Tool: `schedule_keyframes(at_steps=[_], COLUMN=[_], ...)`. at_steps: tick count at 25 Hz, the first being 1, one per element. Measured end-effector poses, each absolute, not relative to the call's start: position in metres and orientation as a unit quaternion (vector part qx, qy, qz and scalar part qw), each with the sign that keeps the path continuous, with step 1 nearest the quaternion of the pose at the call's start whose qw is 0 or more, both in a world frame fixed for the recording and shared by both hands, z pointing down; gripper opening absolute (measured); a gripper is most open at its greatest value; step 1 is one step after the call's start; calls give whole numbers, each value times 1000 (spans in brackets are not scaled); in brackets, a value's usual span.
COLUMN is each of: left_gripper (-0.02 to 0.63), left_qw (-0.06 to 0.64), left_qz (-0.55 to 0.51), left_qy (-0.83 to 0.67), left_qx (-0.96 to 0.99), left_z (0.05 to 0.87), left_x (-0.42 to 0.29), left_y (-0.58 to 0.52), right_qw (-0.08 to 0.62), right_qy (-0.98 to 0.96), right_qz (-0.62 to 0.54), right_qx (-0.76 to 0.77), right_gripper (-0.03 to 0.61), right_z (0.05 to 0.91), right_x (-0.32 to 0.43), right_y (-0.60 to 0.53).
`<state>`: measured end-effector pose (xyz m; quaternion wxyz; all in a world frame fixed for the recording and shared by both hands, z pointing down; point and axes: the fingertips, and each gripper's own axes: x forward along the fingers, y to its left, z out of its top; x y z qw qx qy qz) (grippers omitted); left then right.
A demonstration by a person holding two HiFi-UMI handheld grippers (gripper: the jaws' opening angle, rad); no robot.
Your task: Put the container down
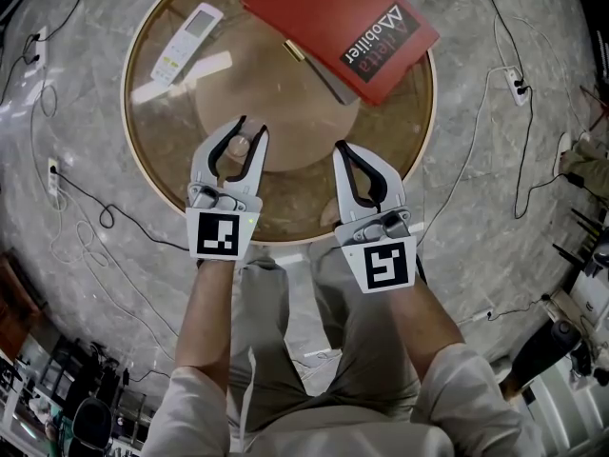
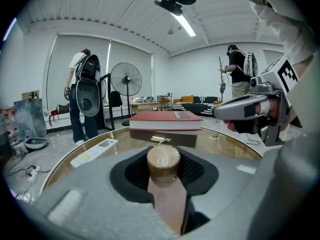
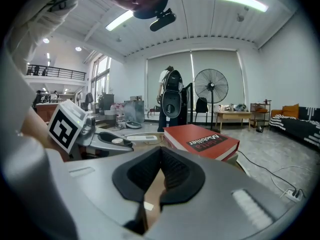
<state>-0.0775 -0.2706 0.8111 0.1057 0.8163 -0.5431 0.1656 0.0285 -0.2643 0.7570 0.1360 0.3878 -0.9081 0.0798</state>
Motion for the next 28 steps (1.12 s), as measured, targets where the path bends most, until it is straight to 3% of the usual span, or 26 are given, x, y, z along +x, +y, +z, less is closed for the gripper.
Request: schedule_keyframes(at_steps=[6,13,28], left_gripper=[182,187,115], left_qw=[97,96,87], left_qz=[169,173,177], left_qy=[-535,-536,-527], left_qx=[822,821,827], left_z=[801,760,564], left_x=[-78,-85,-107], left_y=[-268,-247,-168], right_qw=[134,129,111], right_qy=[-908,-906,-907], right_qz=[76,71,62], right_qx=[390,396,402], right_gripper=[2,2,2], right_z=[747,707,516], right_x=[29,27,7], right_y=[-264,-256,-191])
